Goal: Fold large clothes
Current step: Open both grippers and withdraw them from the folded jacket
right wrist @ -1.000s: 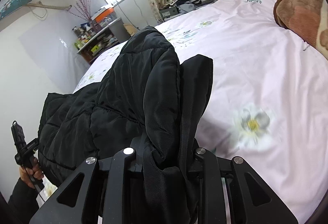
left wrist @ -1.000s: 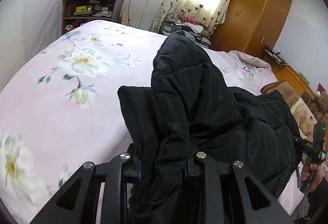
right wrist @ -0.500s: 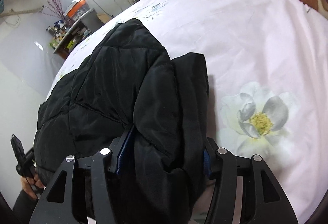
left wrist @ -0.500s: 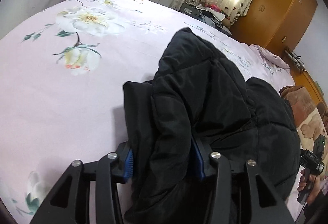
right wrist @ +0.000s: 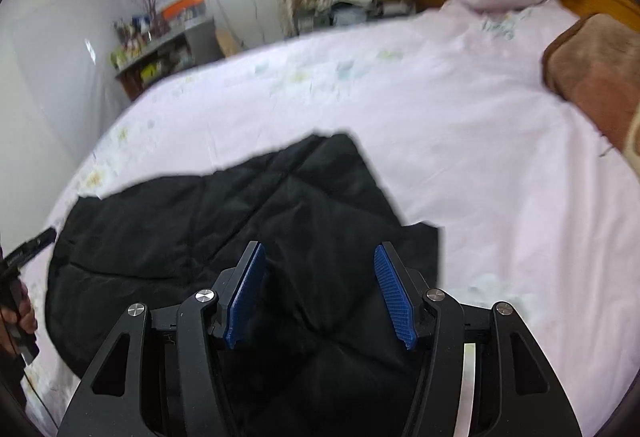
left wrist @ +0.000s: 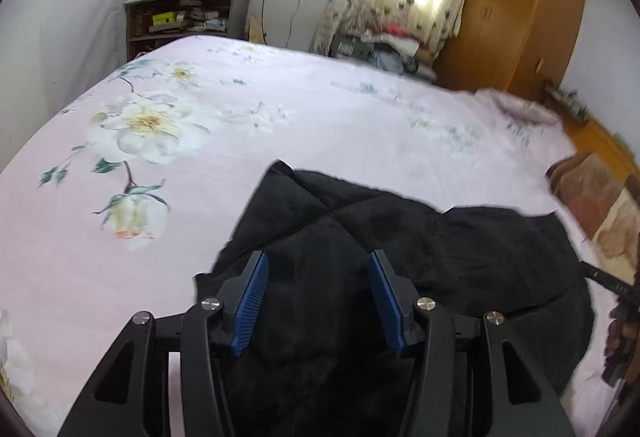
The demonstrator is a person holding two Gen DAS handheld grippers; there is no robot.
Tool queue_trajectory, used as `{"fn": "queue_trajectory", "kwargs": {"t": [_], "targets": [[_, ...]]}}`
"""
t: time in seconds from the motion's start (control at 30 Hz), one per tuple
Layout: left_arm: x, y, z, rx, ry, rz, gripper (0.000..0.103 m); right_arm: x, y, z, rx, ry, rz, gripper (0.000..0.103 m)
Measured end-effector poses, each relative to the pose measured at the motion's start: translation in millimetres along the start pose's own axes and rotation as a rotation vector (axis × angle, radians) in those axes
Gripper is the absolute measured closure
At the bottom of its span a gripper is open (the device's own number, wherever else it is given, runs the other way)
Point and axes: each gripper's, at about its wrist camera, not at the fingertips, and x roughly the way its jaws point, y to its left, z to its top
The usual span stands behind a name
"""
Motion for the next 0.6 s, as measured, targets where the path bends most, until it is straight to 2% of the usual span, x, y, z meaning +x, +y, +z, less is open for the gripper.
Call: {"fn": "queue_trajectory", "kwargs": {"t": [0.1,0.2,0.3,0.43,0.6], "targets": [[27,-6,-5,0.036,0.027,0.056,0.047,32,-3,-6,-0.021,0.072,-0.050,0.045],[34,-6,2,0.010,0.031,0.047,0.046,38,-7,-6,-0.026,0.074,-0.063,0.045],[25,-10,3,0.017,0.025,0.056,0.046,31,-7,-5,-0.016,0.071,-0.065,0.045],[-10,-14,1,0.028,-0.002,0.072,0.046,5,2,-2,-0.013,0.042,-0.076,0.045],[-67,-22,-17,0.013,-0.020,0.078,0.046,-53,26,-22,-0.023,-0.002,-0.081,0.045]]}}
